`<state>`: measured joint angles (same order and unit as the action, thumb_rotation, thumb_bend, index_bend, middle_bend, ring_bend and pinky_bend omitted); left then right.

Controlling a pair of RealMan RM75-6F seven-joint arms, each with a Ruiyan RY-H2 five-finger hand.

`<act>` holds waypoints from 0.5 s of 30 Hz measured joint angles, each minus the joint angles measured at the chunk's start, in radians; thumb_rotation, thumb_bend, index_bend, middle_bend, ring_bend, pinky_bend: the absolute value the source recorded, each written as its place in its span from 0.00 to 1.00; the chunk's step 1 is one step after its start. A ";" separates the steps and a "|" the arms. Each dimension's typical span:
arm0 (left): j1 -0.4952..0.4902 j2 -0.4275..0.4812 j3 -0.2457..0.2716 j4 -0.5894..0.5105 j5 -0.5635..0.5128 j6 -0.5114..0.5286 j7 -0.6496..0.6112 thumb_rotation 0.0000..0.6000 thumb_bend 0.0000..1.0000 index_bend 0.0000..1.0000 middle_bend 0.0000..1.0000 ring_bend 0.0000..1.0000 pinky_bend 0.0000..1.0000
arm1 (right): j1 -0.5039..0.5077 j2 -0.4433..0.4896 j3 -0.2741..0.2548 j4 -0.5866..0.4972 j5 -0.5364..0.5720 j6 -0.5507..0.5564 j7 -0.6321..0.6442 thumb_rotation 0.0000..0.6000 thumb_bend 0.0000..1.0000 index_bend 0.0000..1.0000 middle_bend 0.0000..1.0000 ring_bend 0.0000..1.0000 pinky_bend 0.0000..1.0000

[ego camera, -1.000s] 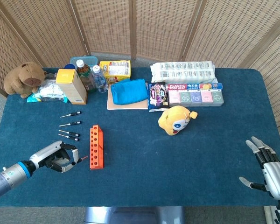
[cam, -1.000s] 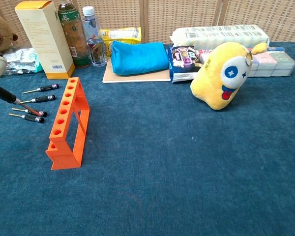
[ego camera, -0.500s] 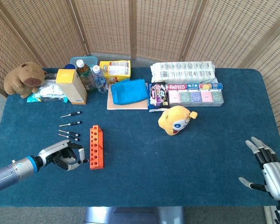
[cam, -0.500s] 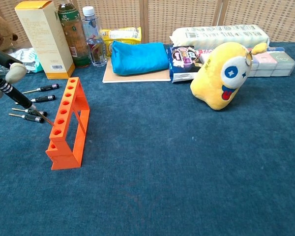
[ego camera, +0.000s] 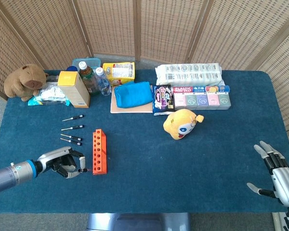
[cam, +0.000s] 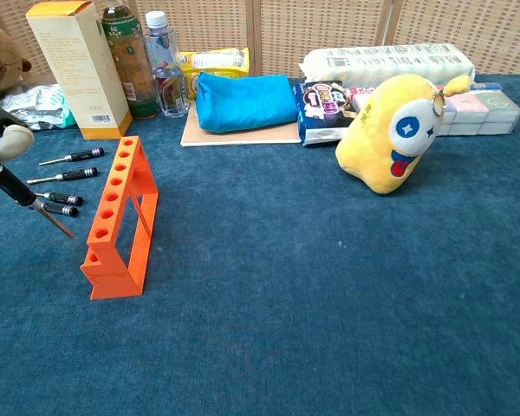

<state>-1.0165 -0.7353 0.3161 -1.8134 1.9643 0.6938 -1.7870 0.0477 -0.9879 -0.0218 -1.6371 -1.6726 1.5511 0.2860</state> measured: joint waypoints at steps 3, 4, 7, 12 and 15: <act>-0.008 -0.003 0.020 0.021 0.006 0.022 -0.022 1.00 0.41 0.59 1.00 1.00 1.00 | 0.001 0.000 0.001 -0.001 0.001 -0.002 -0.001 1.00 0.02 0.02 0.00 0.01 0.10; -0.009 -0.004 0.023 0.028 0.006 0.029 -0.027 1.00 0.41 0.59 1.00 1.00 1.00 | 0.001 -0.001 0.000 -0.001 0.001 -0.002 -0.002 1.00 0.02 0.02 0.00 0.01 0.10; -0.009 -0.014 0.033 0.052 0.002 0.057 -0.044 1.00 0.41 0.59 1.00 1.00 1.00 | 0.001 -0.001 0.000 -0.001 0.002 -0.004 -0.005 1.00 0.02 0.02 0.00 0.01 0.10; -0.015 -0.045 0.052 0.087 -0.015 0.062 -0.059 1.00 0.41 0.59 1.00 1.00 1.00 | 0.001 -0.002 0.000 -0.002 0.003 -0.004 -0.008 1.00 0.02 0.02 0.00 0.01 0.10; -0.023 -0.061 0.060 0.097 -0.024 0.061 -0.063 1.00 0.41 0.59 1.00 1.00 1.00 | 0.002 -0.002 0.000 -0.003 0.004 -0.005 -0.007 1.00 0.02 0.02 0.00 0.01 0.10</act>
<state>-1.0391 -0.7961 0.3764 -1.7162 1.9407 0.7546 -1.8500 0.0493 -0.9903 -0.0215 -1.6397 -1.6688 1.5459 0.2788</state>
